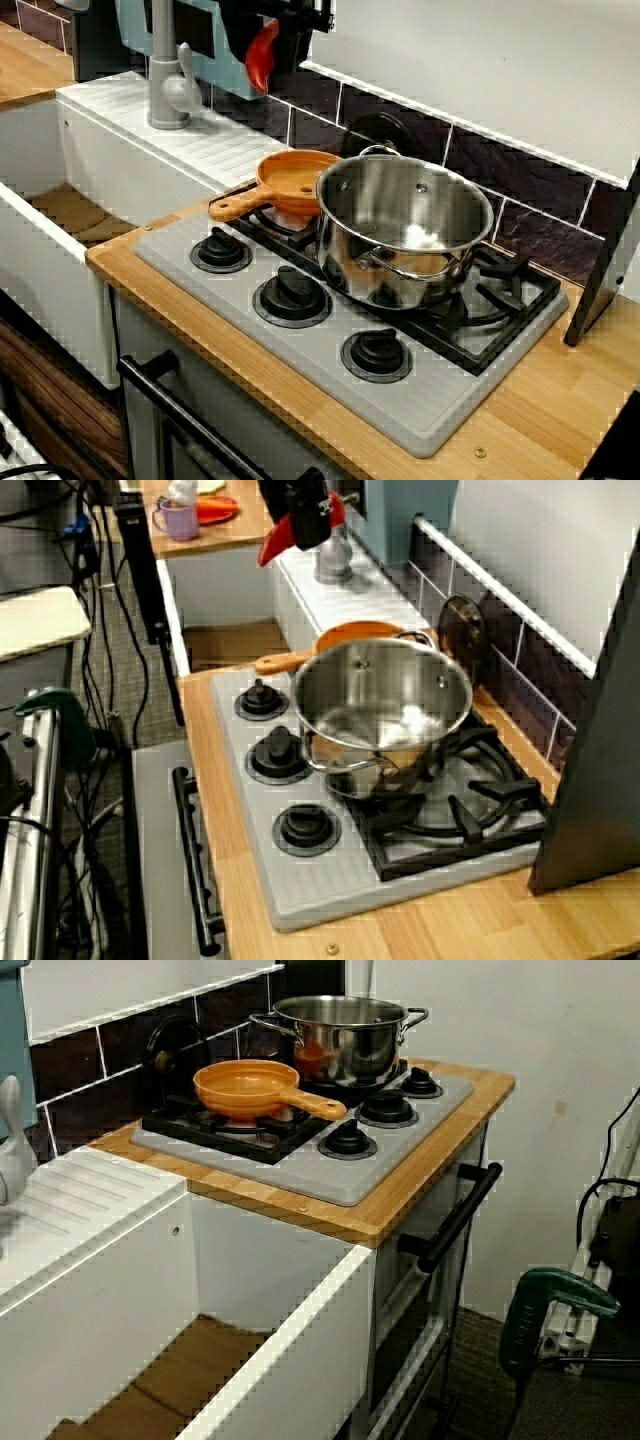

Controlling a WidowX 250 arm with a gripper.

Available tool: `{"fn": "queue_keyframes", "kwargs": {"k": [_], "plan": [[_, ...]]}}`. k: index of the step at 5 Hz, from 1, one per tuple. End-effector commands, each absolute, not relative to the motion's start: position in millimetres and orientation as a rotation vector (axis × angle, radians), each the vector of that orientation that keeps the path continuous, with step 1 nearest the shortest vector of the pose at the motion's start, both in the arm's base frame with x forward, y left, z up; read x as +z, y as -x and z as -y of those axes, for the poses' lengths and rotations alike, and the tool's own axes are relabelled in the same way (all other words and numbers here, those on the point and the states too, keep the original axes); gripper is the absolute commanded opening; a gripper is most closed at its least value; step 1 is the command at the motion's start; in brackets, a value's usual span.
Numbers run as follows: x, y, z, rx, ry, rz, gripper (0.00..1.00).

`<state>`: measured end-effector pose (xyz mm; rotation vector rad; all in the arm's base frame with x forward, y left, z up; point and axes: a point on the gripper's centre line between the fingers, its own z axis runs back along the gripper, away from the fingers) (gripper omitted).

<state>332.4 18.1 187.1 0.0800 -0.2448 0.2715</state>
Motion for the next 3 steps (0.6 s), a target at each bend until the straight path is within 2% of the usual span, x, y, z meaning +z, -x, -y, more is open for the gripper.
{"fn": "queue_keyframes", "kwargs": {"k": [1,3], "plan": [[187,-350,-35,0.248,-0.103,0.289,0.00],[170,-365,-36,0.232,-0.101,0.286,0.00]]}}
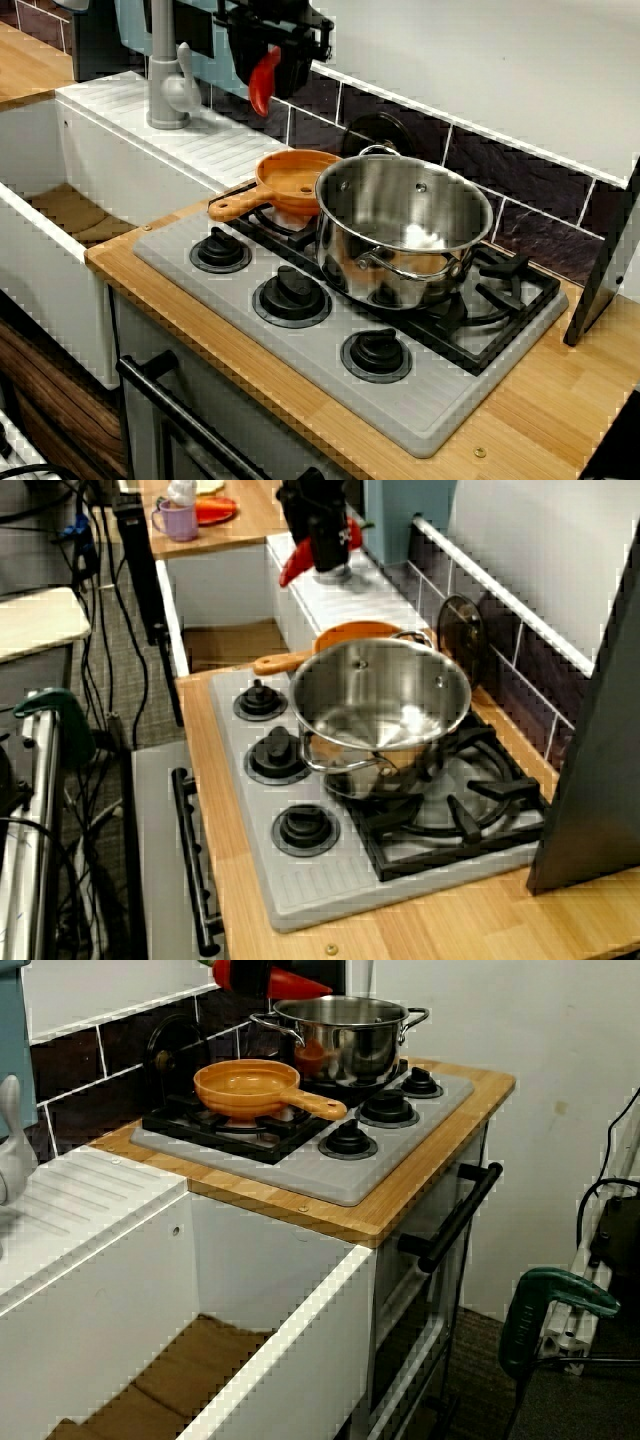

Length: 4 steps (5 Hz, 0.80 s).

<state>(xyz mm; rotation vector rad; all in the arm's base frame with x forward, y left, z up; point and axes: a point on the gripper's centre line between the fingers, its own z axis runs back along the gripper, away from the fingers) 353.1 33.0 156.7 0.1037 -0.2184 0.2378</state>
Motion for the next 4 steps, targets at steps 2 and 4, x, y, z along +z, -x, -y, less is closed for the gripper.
{"fn": "queue_keyframes", "kwargs": {"k": [2,4], "plan": [[152,-380,-27,0.229,-0.096,0.270,0.00],[138,-389,-20,0.225,-0.102,0.265,0.00]]}}
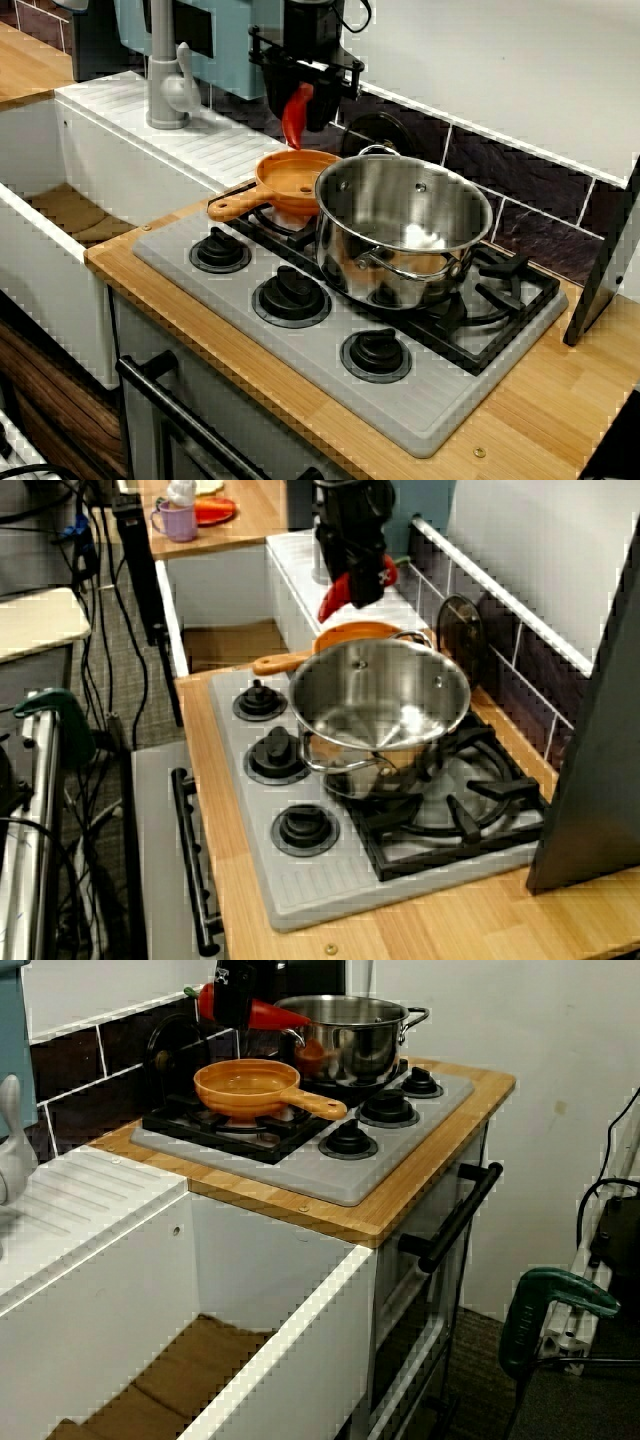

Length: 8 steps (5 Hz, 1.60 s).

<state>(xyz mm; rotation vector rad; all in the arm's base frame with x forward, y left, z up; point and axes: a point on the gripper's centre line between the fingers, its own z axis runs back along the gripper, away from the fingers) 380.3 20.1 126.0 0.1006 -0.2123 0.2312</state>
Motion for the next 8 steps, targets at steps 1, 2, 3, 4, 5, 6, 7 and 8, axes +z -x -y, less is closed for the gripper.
{"fn": "queue_keyframes", "kwargs": {"k": [1,2,3,4,5,6,7,8], "plan": [[130,-389,-14,0.213,-0.109,0.260,0.00],[127,-387,-13,0.210,-0.114,0.256,0.00],[125,-382,-12,0.209,-0.118,0.249,0.00],[123,-378,-13,0.205,-0.119,0.245,0.00],[123,-376,-15,0.204,-0.120,0.242,0.00],[123,-377,-15,0.204,-0.118,0.239,1.00],[124,-377,-15,0.206,-0.113,0.238,1.00],[135,-372,-15,0.214,-0.105,0.245,1.00]]}}
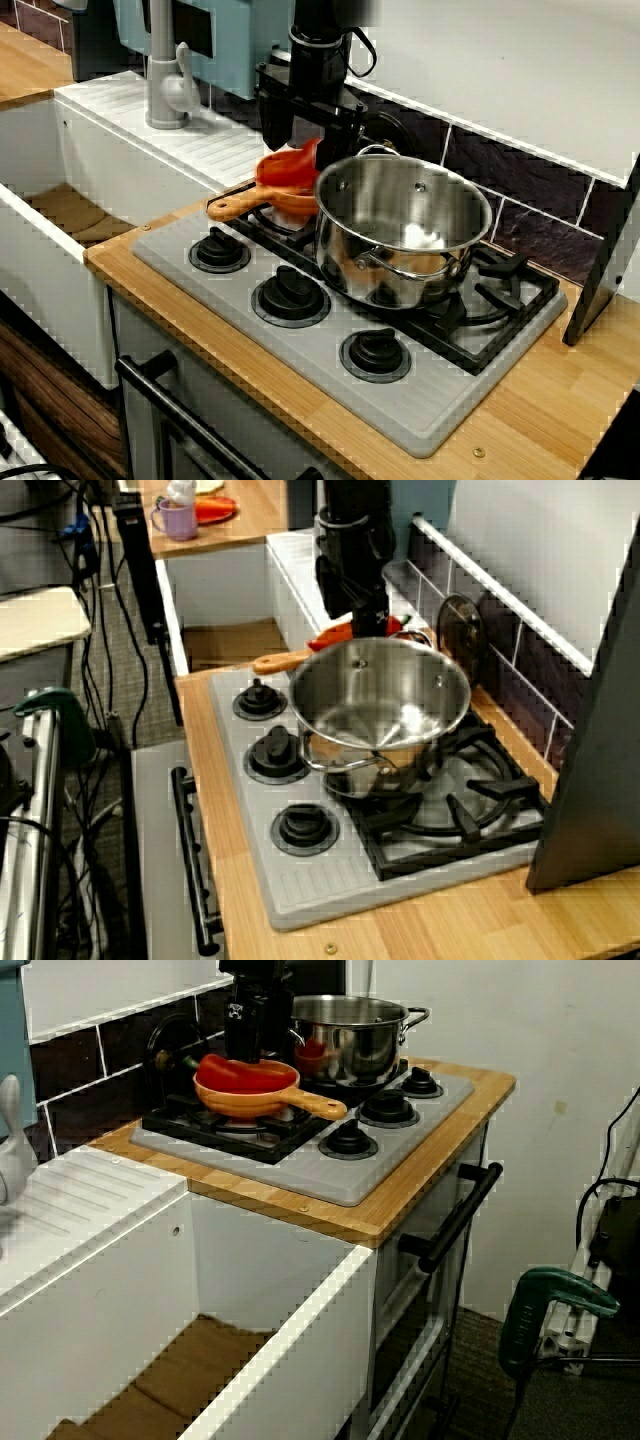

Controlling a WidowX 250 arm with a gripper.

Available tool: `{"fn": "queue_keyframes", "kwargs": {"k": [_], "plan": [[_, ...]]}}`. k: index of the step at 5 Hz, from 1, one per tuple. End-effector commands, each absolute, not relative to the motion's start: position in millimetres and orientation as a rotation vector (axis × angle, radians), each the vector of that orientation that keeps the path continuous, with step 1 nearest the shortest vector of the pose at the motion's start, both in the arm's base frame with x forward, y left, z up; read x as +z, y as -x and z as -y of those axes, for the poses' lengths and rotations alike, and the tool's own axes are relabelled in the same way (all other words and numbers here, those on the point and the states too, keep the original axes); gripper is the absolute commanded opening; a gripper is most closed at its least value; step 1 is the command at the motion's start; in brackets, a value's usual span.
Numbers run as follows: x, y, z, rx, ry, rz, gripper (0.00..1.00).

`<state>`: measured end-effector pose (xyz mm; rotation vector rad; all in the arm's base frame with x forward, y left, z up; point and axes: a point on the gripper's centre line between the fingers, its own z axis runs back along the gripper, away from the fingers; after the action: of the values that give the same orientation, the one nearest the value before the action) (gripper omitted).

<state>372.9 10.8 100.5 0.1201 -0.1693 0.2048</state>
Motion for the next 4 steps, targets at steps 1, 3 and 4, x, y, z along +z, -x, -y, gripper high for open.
{"fn": "queue_keyframes", "kwargs": {"k": [1,3,4], "plan": [[160,-356,-13,0.244,-0.075,0.252,1.00],[208,-312,-10,0.269,-0.024,0.277,1.00],[222,-292,-10,0.267,-0.006,0.297,1.00]]}}
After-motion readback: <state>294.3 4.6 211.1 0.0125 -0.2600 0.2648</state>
